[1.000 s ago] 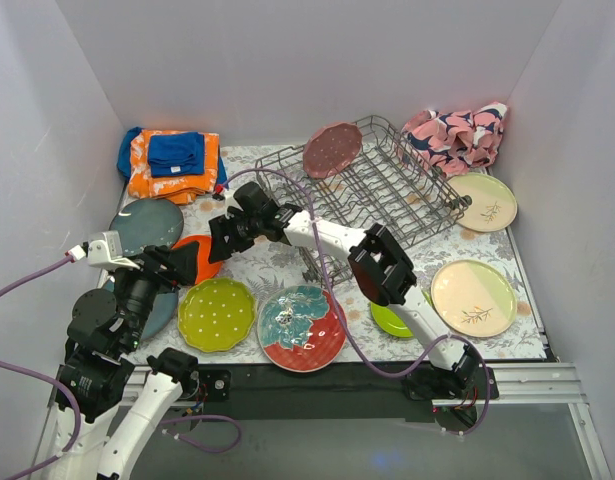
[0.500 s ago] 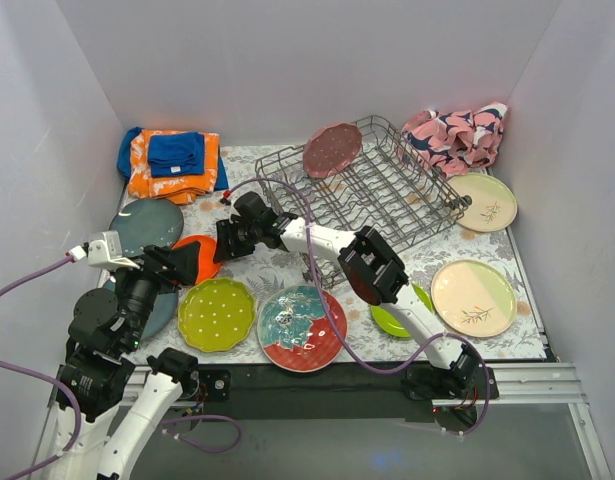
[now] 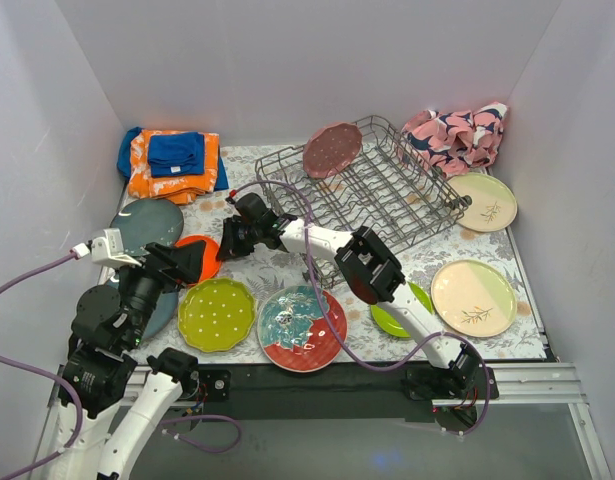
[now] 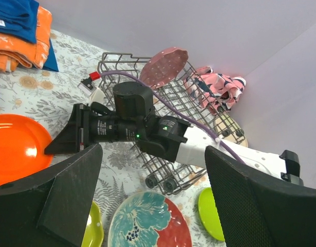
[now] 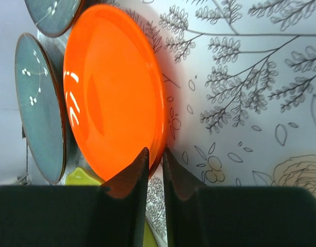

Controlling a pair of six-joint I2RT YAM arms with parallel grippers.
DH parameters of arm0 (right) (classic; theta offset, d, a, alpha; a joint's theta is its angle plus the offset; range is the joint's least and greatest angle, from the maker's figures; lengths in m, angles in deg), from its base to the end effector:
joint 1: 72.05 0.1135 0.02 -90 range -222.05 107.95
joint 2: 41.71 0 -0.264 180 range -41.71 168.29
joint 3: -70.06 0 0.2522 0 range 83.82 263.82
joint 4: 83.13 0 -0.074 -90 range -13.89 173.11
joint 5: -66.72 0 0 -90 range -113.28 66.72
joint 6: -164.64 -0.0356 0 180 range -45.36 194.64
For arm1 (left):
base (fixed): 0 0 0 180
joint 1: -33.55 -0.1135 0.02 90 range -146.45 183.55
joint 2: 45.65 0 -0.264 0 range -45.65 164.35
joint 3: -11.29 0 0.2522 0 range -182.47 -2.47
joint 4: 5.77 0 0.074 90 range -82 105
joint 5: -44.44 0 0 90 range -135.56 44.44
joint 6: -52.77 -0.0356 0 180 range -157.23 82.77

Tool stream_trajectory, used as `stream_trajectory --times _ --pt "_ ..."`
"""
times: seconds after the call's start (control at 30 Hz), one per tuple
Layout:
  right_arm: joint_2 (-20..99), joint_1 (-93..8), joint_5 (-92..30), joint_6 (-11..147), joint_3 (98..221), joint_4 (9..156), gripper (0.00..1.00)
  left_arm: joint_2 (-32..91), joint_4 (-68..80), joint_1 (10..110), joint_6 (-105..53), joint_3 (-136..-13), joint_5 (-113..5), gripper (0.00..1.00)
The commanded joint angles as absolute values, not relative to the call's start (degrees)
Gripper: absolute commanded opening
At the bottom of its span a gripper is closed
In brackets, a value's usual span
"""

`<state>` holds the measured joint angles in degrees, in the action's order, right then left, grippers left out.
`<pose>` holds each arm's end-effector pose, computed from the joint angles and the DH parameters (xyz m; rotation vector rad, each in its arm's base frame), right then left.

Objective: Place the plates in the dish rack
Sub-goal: Grab a plate with the right arm, then pass the plate from the right arm to the left

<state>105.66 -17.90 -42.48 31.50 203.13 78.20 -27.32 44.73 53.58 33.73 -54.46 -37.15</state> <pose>0.3284 0.4746 0.1350 -0.4536 2.3880 1.2576 0.0479 -0.0119 0.3764 -0.8558 1.5157 -1.0841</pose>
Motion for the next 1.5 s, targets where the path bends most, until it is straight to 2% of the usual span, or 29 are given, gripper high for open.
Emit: stream_trajectory --times 0.0,0.13,0.23,0.57,0.87,1.13,1.47 --pt "107.9 -18.8 -40.9 30.3 205.1 77.7 0.19 -25.9 43.2 53.3 36.2 -53.8 -39.3 0.80" --pt "106.7 -20.0 -42.0 30.5 206.0 77.7 0.08 -24.6 42.3 53.3 38.4 -53.6 -40.6 0.80" --pt "104.9 -21.1 -42.4 30.9 206.5 77.5 0.04 -24.1 41.6 53.3 39.6 -53.4 -41.2 0.80" --pt "96.9 -23.0 -44.7 35.8 209.9 76.4 0.01 -24.8 40.9 53.3 40.2 -53.4 -41.2 0.80" --pt "87.9 -23.1 -48.5 40.4 205.6 75.7 0.01 -22.7 40.3 53.4 42.2 -55.1 -45.5 0.80" --pt "72.1 -27.7 -58.2 57.6 191.3 76.1 0.01 -18.0 38.2 53.4 42.6 -55.7 -51.6 0.79" --pt "54.1 -38.0 -60.2 64.9 172.1 74.0 0.01 -12.0 30.2 53.3 43.3 -52.5 -59.6 0.79"
